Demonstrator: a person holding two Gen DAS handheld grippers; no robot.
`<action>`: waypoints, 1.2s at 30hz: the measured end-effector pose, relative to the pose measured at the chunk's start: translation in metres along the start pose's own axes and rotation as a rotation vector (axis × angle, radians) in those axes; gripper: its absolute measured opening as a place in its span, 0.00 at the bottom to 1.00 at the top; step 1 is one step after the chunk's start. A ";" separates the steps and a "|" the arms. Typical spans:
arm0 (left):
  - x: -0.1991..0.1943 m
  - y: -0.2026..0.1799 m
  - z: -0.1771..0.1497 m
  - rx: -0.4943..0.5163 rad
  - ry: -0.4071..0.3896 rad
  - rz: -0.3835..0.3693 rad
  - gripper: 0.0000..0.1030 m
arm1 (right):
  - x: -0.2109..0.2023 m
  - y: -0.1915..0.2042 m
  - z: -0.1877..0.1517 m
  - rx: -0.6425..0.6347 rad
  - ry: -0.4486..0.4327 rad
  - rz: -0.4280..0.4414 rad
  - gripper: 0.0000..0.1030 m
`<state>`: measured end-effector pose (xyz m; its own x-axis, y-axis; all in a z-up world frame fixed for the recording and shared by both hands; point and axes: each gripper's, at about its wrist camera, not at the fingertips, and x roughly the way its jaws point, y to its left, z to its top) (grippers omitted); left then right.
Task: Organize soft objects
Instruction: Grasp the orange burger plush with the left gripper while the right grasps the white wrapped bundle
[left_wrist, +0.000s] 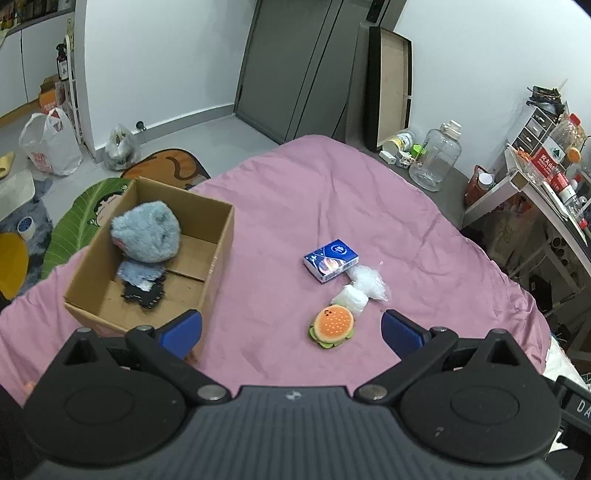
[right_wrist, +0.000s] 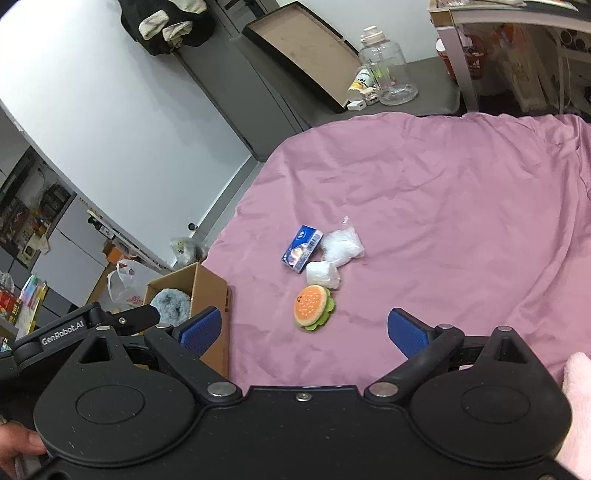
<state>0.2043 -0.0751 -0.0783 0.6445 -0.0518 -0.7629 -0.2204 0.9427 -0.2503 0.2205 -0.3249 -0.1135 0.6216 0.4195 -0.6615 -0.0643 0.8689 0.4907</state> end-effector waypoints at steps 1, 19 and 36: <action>0.005 -0.002 -0.002 -0.002 0.005 -0.004 0.99 | 0.002 -0.004 0.000 0.007 0.001 0.002 0.94; 0.084 -0.038 -0.018 0.057 0.086 -0.032 0.93 | 0.066 -0.055 0.002 0.157 0.048 0.052 0.87; 0.166 -0.041 -0.020 0.071 0.200 -0.053 0.76 | 0.142 -0.082 0.007 0.240 0.096 0.137 0.74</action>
<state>0.3056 -0.1293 -0.2072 0.4940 -0.1600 -0.8546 -0.1331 0.9574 -0.2561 0.3193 -0.3385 -0.2431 0.5428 0.5611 -0.6250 0.0509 0.7207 0.6913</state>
